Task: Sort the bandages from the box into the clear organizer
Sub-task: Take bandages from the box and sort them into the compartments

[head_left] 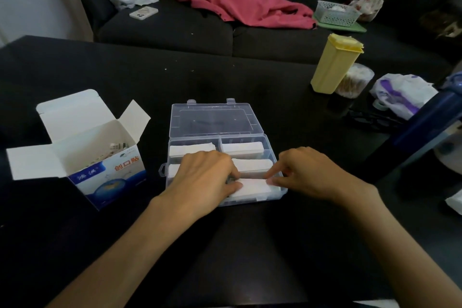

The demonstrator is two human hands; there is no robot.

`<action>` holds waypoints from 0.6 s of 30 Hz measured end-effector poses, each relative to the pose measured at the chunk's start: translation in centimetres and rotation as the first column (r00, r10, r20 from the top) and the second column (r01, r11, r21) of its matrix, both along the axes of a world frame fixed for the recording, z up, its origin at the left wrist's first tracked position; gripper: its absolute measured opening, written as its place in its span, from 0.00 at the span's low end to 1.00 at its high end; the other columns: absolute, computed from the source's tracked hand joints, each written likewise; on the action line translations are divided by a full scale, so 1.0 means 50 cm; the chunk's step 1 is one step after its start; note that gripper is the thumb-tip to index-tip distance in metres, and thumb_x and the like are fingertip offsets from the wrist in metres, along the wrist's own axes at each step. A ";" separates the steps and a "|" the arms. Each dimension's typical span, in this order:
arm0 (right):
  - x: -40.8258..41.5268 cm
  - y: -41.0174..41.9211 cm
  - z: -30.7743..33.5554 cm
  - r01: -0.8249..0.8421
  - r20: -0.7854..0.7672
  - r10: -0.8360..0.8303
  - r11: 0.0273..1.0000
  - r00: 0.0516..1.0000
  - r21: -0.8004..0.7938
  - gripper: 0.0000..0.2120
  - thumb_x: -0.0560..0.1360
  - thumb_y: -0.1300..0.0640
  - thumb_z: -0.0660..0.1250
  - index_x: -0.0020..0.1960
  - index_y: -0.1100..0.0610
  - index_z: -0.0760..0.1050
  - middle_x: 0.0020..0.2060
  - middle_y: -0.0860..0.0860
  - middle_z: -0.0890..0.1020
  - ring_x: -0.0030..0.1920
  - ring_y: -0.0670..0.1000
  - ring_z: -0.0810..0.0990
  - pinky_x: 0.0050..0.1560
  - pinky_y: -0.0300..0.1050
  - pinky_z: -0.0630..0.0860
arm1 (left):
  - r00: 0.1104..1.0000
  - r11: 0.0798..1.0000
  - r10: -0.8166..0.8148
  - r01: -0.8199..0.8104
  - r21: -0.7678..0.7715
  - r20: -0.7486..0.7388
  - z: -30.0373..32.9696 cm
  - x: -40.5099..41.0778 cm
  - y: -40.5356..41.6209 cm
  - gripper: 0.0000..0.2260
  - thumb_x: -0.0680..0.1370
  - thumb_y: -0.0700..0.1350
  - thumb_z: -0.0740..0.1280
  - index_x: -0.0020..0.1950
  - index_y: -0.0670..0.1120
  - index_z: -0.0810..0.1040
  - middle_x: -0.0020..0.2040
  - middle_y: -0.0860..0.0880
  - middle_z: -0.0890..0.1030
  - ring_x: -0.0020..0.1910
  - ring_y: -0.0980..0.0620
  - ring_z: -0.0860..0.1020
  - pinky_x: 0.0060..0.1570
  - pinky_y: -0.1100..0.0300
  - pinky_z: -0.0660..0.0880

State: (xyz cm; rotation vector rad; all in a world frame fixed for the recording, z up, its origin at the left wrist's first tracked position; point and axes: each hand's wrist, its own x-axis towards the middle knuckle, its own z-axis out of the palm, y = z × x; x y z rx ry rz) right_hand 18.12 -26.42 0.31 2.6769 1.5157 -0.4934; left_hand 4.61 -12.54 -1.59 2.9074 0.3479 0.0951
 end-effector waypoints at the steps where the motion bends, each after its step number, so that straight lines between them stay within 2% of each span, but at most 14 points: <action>1: -0.004 0.003 -0.001 -0.021 0.039 0.020 1.000 0.999 0.010 0.12 0.76 0.46 0.63 0.59 0.44 0.77 0.48 0.44 0.75 0.46 0.42 0.71 0.51 0.39 0.65 | 1.000 1.000 0.005 -0.005 0.011 -0.012 -0.001 0.000 0.000 0.14 0.77 0.58 0.62 0.59 0.56 0.79 0.46 0.53 0.80 0.46 0.53 0.77 0.46 0.57 0.75; 3: -0.012 0.009 -0.006 -0.054 0.089 0.052 0.998 0.995 0.020 0.13 0.76 0.45 0.62 0.59 0.43 0.77 0.54 0.44 0.78 0.51 0.43 0.72 0.56 0.42 0.63 | 0.999 1.000 -0.004 0.004 0.013 -0.047 -0.003 0.000 0.000 0.14 0.78 0.58 0.60 0.59 0.56 0.79 0.48 0.52 0.80 0.48 0.53 0.77 0.46 0.56 0.75; 5: -0.016 0.014 -0.010 -0.071 0.094 0.070 0.997 0.993 0.012 0.13 0.77 0.44 0.61 0.59 0.43 0.76 0.55 0.45 0.78 0.53 0.44 0.72 0.56 0.42 0.62 | 0.997 1.000 -0.020 0.020 -0.004 -0.072 -0.005 0.000 0.002 0.15 0.79 0.58 0.59 0.59 0.56 0.79 0.49 0.53 0.80 0.48 0.54 0.77 0.45 0.58 0.73; 9: -0.015 0.014 -0.005 -0.060 -0.011 0.061 0.997 0.998 0.043 0.11 0.76 0.45 0.64 0.56 0.44 0.79 0.51 0.42 0.78 0.47 0.40 0.69 0.55 0.40 0.65 | 0.996 0.998 -0.002 -0.004 -0.069 -0.090 -0.003 0.000 0.008 0.14 0.77 0.59 0.63 0.57 0.56 0.80 0.49 0.55 0.80 0.48 0.56 0.76 0.48 0.60 0.74; 13: -0.016 0.015 -0.010 -0.067 -0.002 0.067 0.997 0.998 0.024 0.11 0.76 0.46 0.63 0.57 0.44 0.78 0.47 0.42 0.75 0.47 0.40 0.70 0.54 0.40 0.65 | 0.997 0.999 -0.012 0.008 -0.049 -0.073 -0.003 0.000 0.009 0.13 0.77 0.58 0.63 0.57 0.56 0.81 0.48 0.55 0.81 0.47 0.54 0.77 0.49 0.56 0.76; 15: -0.019 0.018 -0.011 -0.064 -0.051 0.065 0.998 0.997 0.010 0.11 0.77 0.47 0.63 0.57 0.45 0.78 0.47 0.40 0.74 0.47 0.40 0.70 0.55 0.40 0.65 | 0.994 0.997 -0.046 0.040 -0.059 -0.099 -0.006 -0.001 0.008 0.14 0.78 0.58 0.61 0.59 0.57 0.79 0.50 0.55 0.81 0.48 0.55 0.77 0.50 0.56 0.75; 16: -0.019 0.017 -0.008 -0.057 -0.092 0.058 0.998 0.994 0.009 0.11 0.77 0.48 0.63 0.57 0.45 0.78 0.46 0.39 0.74 0.46 0.40 0.70 0.54 0.39 0.66 | 0.993 0.997 -0.054 0.047 -0.067 -0.108 -0.006 -0.002 0.009 0.14 0.78 0.57 0.61 0.60 0.57 0.79 0.50 0.55 0.80 0.48 0.55 0.76 0.50 0.56 0.75; 18: -0.015 0.012 0.006 -0.010 -0.190 0.016 0.999 0.982 0.031 0.10 0.76 0.50 0.65 0.55 0.47 0.79 0.42 0.40 0.76 0.39 0.41 0.71 0.45 0.35 0.68 | 0.992 0.996 -0.059 0.051 -0.074 -0.110 -0.008 -0.002 0.012 0.14 0.78 0.58 0.61 0.59 0.57 0.79 0.50 0.56 0.80 0.48 0.56 0.76 0.49 0.58 0.74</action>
